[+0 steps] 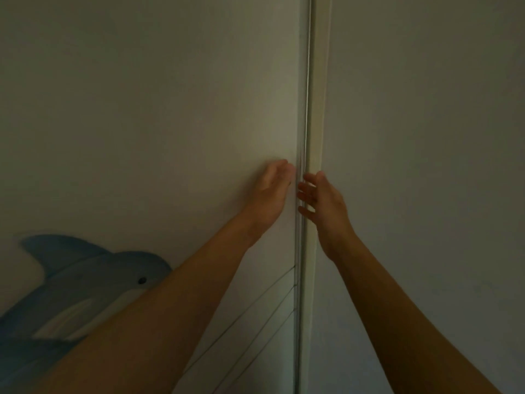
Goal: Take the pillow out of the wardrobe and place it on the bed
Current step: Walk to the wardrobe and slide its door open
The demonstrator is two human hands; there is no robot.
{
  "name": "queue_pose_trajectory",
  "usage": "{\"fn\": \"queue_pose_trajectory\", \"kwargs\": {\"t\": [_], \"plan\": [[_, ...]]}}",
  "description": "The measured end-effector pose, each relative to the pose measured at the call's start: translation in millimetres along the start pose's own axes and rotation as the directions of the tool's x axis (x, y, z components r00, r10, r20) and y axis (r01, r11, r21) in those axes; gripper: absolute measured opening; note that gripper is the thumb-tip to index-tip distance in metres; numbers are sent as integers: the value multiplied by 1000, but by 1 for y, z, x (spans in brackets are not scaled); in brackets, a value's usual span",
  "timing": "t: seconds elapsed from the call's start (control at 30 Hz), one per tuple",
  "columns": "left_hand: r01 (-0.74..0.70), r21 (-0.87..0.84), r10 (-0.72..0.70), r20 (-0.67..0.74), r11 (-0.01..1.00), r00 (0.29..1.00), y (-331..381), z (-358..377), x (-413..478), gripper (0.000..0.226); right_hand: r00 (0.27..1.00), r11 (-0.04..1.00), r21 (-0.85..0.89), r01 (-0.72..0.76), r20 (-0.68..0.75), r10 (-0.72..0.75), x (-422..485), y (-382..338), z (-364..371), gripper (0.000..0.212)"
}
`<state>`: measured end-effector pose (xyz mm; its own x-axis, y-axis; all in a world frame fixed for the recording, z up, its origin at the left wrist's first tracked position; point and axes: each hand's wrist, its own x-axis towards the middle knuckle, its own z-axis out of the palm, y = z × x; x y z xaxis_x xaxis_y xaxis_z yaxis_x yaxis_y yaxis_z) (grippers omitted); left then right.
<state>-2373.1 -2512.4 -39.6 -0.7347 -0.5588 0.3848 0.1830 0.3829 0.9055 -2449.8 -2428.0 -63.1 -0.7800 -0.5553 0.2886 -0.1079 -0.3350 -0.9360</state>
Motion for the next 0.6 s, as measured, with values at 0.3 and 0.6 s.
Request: {"fn": "queue_pose_trajectory", "kwargs": {"t": [0.3,0.6], "plan": [[-117,42,119,-51,992,992,52,-40,-80,50,998,998,-36,57,26,-56,-73,-44,26,47],[-180,56,187,-209,982,960,84,-94,-189,40,991,993,-59,105,94,-99,-177,-86,65,50]]}}
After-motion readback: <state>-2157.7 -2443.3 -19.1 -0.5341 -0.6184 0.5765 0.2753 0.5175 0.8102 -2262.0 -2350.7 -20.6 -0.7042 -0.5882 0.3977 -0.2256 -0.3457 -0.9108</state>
